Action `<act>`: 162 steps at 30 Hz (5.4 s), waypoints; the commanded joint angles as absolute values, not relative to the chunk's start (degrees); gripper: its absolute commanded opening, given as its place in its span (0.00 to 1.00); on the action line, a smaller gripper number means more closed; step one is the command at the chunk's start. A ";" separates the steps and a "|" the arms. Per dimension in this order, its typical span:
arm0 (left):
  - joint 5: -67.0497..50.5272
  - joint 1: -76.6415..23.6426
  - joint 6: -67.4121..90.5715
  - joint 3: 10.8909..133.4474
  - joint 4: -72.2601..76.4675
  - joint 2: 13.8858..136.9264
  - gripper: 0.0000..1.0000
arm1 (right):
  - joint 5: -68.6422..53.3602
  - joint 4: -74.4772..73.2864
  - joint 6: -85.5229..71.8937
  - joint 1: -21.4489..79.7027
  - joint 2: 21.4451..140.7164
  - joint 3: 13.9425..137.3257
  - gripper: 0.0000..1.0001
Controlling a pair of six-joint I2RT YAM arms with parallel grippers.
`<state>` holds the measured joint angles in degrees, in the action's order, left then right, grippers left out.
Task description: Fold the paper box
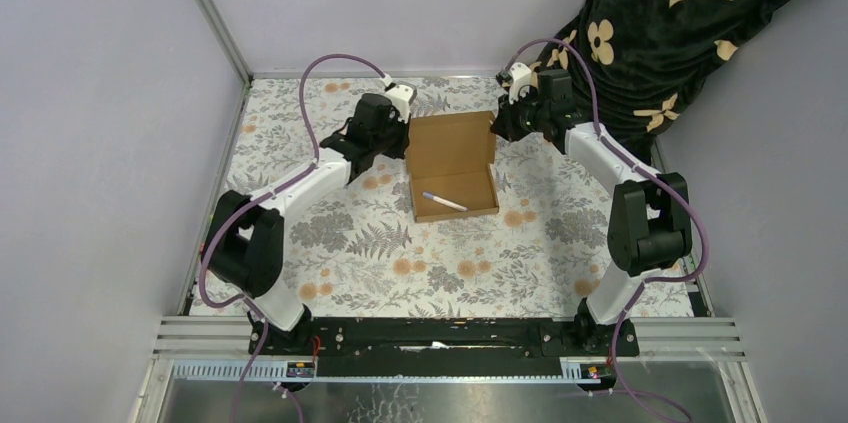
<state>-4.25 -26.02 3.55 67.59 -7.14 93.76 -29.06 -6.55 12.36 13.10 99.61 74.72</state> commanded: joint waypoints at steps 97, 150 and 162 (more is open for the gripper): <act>33.77 -50.74 18.01 42.35 18.44 81.52 0.09 | 17.68 12.50 -13.05 40.01 77.54 44.41 0.00; 38.03 -55.92 23.74 31.84 22.86 80.24 0.09 | 22.94 15.79 -17.83 46.57 74.89 32.58 0.00; 35.79 -56.16 25.26 34.01 18.76 82.36 0.10 | 22.85 15.66 -17.89 46.66 74.89 31.53 0.00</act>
